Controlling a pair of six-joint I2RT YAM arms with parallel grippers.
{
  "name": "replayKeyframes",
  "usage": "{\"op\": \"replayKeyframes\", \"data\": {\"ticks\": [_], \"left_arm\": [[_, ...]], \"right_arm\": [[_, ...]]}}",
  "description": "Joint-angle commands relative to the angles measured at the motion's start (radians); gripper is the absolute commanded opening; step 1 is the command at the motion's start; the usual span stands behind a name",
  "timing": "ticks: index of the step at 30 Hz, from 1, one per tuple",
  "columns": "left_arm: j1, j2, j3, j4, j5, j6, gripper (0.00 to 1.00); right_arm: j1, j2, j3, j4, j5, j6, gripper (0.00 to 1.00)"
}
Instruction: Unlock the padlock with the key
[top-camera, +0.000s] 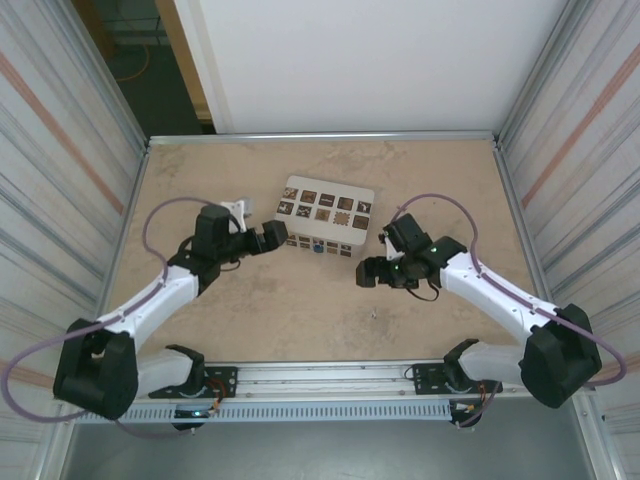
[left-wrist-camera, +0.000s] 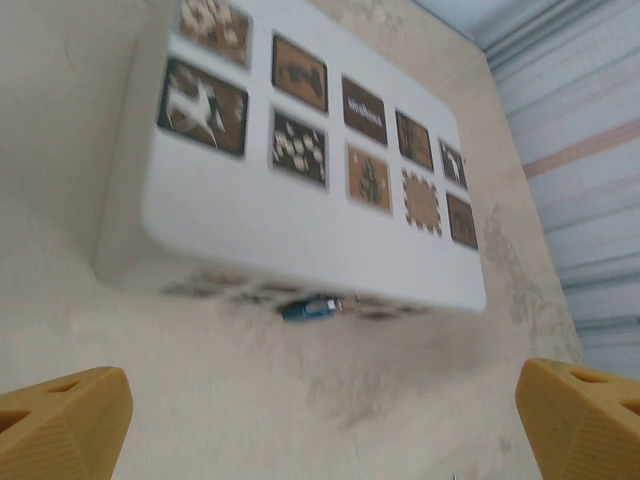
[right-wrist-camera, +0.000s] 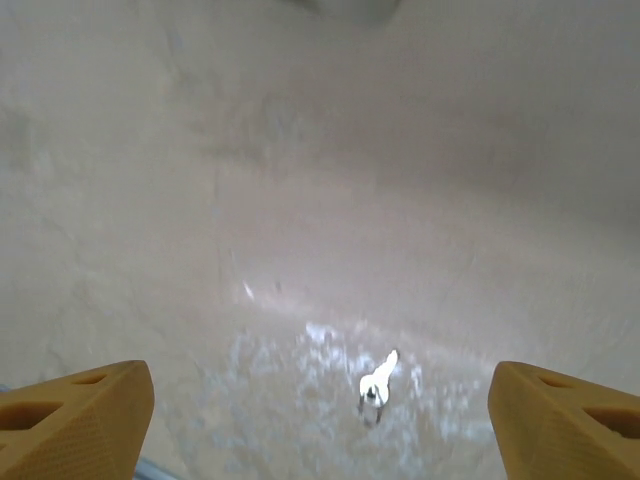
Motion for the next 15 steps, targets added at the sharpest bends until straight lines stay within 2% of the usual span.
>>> {"op": "replayKeyframes", "data": {"ticks": [1,4,7,9,15], "left_arm": [[-0.056,-0.075,-0.066,-0.028,-0.07,-0.064,0.99],[-0.109,-0.113,-0.111,-0.023,-0.115,-0.106,0.99],[-0.145,-0.125,-0.142,-0.014,-0.139,-0.135,0.99],[-0.153,-0.121,-0.155,-0.006,-0.139,-0.151,0.99],[-0.16,-0.099,-0.168,0.011,-0.144,-0.159,0.99]], "right_arm": [[0.048,-0.004,-0.036,-0.127,0.006,0.056,0.83],[0.085,0.031,-0.05,-0.12,-0.003,0.072,0.8],[0.11,0.09,-0.046,-0.109,-0.015,0.071,0.73],[0.122,0.131,-0.039,-0.103,-0.018,0.063,0.67],[0.134,0.214,-0.022,-0.075,-0.007,0.047,0.57]]}}
